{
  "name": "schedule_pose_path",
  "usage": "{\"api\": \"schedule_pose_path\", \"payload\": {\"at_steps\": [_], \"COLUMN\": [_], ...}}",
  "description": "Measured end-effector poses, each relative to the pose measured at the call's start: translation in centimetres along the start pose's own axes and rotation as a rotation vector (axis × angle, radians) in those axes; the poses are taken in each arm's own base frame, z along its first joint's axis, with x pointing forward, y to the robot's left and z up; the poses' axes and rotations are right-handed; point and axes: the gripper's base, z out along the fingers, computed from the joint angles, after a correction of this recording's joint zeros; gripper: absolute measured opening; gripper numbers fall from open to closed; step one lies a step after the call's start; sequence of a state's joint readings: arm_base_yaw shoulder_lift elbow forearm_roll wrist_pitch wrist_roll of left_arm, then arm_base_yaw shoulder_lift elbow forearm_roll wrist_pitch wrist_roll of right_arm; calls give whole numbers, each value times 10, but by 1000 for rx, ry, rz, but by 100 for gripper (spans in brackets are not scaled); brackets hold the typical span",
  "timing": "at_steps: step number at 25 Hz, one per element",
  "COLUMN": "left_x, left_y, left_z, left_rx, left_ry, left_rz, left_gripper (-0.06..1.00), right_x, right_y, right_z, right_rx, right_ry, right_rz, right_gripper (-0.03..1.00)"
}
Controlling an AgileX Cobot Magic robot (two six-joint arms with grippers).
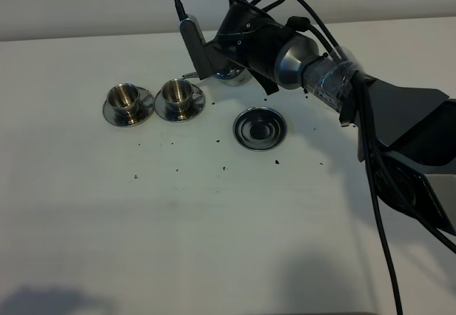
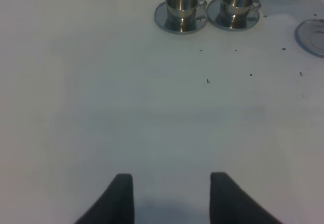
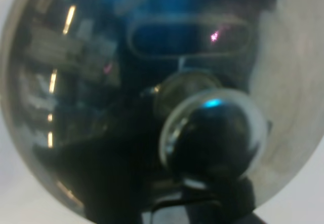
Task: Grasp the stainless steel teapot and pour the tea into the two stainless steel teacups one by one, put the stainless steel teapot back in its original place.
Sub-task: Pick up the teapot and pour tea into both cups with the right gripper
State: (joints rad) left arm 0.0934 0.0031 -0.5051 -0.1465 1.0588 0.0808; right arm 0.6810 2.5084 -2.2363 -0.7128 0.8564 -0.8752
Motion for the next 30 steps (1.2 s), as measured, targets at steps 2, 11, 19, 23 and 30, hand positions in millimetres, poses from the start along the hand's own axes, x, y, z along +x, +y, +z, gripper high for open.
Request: {"api": "schedule_pose_path", "payload": {"at_steps": [2, 11, 19, 23, 30], "left_x": [0, 0, 0, 0, 0], "left_y": [0, 0, 0, 0, 0], "left_z": [0, 0, 0, 0, 0], "left_rx": [0, 0, 0, 0, 0], "left_ry": [0, 0, 0, 0, 0], "left_rz": [0, 0, 0, 0, 0], "left_gripper": [39, 39, 39, 39, 39], "right_x": [-3, -10, -7, -10, -17], "right_y": [2, 0, -3, -4, -5], "right_z": [1, 0, 0, -2, -6], "right_rx": [6, 54, 95, 108, 133], "right_ry": [4, 25, 64, 69, 51], "right_rz": [-17, -84, -136, -165, -235], "right_gripper": [18, 18, 18, 18, 18]}}
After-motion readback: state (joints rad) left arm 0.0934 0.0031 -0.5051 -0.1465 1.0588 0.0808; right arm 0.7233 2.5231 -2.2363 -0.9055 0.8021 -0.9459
